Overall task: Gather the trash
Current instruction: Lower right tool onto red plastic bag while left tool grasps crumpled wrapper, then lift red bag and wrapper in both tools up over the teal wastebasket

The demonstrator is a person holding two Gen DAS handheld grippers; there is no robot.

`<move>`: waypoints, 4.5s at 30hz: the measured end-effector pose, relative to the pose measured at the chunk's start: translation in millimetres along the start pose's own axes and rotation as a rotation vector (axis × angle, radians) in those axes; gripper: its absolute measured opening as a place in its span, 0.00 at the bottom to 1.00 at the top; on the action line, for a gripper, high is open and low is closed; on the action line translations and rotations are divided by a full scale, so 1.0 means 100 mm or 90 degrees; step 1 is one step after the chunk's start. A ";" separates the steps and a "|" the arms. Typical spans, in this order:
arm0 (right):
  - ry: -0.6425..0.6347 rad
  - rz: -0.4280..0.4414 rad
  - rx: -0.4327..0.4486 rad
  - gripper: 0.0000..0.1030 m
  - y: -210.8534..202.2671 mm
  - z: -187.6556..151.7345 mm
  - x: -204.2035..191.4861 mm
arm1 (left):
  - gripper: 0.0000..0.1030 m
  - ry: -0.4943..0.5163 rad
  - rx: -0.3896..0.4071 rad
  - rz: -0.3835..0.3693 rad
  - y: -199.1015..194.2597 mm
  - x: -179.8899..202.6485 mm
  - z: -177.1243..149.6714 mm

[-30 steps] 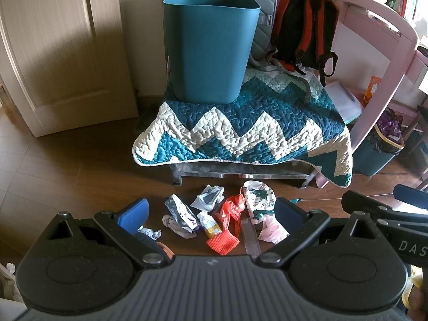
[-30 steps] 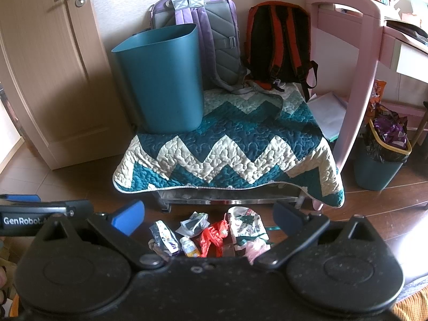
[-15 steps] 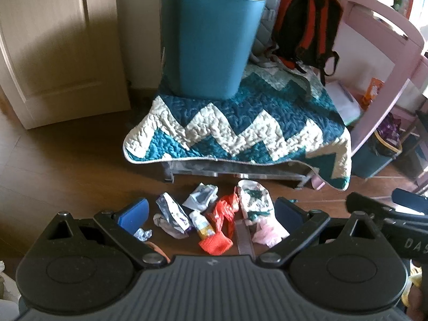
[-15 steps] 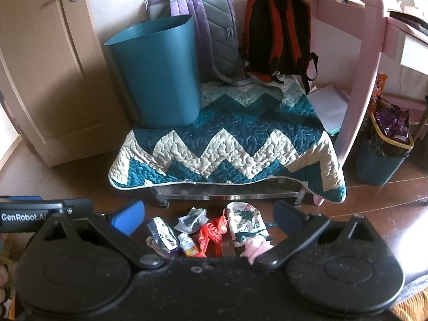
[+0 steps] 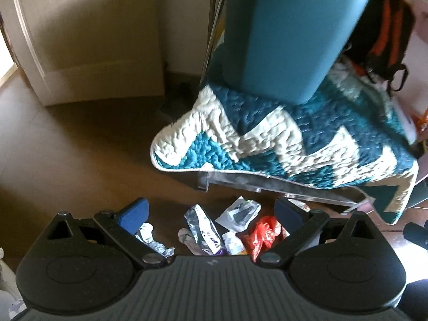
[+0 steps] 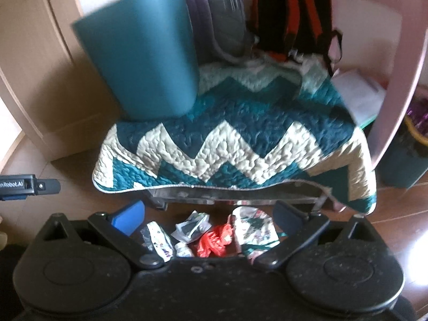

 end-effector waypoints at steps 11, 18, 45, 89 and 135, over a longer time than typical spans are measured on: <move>0.010 0.000 -0.107 0.93 1.39 -0.12 0.25 | 0.98 0.019 -0.184 0.077 1.55 0.18 -0.54; 0.019 -0.013 -0.198 0.91 2.34 -0.38 0.24 | 0.98 0.022 -0.271 0.116 2.36 0.18 -0.79; 0.144 -0.115 -0.380 0.79 4.48 -1.40 0.47 | 0.97 -0.002 -0.465 0.128 4.37 -0.34 -1.81; 0.071 -0.076 -0.294 0.29 3.11 -1.07 0.19 | 0.20 0.037 -0.357 0.081 2.98 0.30 -1.10; -0.192 0.036 0.332 0.29 -1.00 2.21 -1.11 | 0.20 0.008 0.296 -0.161 -1.63 0.78 2.32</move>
Point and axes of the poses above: each gripper's, at about its wrist camera, not at the fingertips, and y roughly the way its jaws point, x to its right, z to its top, the point moved 1 cm from there along y, roughly the way its jaws point, and after that the axes turned 7 degrees about x, right-handed, at the moved point
